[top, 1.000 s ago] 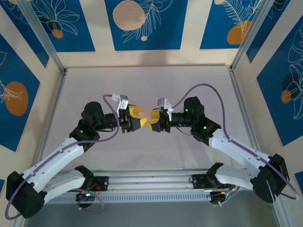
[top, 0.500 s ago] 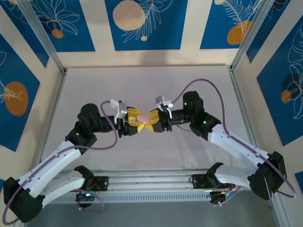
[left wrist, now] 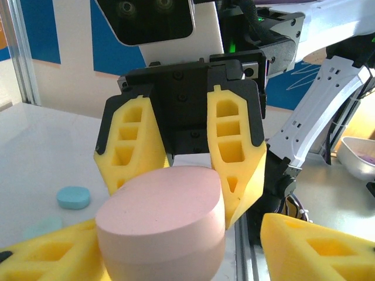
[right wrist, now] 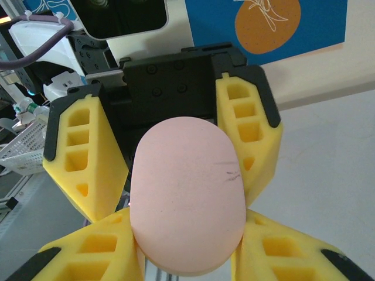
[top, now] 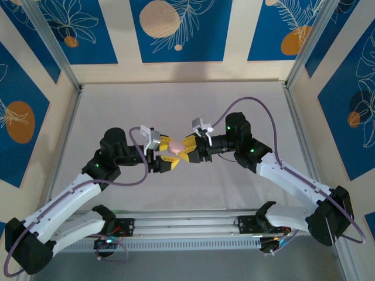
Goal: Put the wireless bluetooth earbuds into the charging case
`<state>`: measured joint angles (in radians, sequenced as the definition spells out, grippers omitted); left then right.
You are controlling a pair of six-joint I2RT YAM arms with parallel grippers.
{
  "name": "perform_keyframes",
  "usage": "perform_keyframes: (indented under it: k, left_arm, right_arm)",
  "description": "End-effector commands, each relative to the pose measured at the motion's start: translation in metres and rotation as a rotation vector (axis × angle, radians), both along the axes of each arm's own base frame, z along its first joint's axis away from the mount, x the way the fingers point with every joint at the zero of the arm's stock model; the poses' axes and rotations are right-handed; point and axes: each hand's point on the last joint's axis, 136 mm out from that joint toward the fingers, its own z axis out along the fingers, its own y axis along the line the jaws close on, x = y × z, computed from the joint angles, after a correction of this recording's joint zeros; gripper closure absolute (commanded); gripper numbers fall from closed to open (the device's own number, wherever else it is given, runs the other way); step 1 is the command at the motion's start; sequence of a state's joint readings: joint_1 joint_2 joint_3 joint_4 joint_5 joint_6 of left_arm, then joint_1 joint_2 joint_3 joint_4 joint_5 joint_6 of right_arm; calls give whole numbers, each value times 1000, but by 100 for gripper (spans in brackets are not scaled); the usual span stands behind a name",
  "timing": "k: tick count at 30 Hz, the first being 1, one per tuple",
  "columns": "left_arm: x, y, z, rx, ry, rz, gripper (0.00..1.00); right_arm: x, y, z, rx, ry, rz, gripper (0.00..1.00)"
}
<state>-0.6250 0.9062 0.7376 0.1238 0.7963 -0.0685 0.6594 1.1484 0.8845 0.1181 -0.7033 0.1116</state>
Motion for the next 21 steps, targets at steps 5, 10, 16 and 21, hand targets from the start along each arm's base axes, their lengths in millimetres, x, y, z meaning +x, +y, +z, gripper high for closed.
perform_keyframes:
  k: [5, 10, 16, 21]
  left_arm:
    - [-7, -1, 11, -43, -30, -28, 51]
    - [-7, -1, 10, -46, -23, -34, 58]
    - [-11, -2, 14, -65, -20, -57, 52]
    - [-14, -3, 17, -83, -18, -81, 52]
  right_arm:
    - [0, -2, 7, 16, -55, -19, 68]
    - [0, -2, 5, 13, -68, -21, 68]
    - [1, -2, 3, 9, -88, -23, 68]
    - [0, -3, 2, 11, -104, -20, 68]
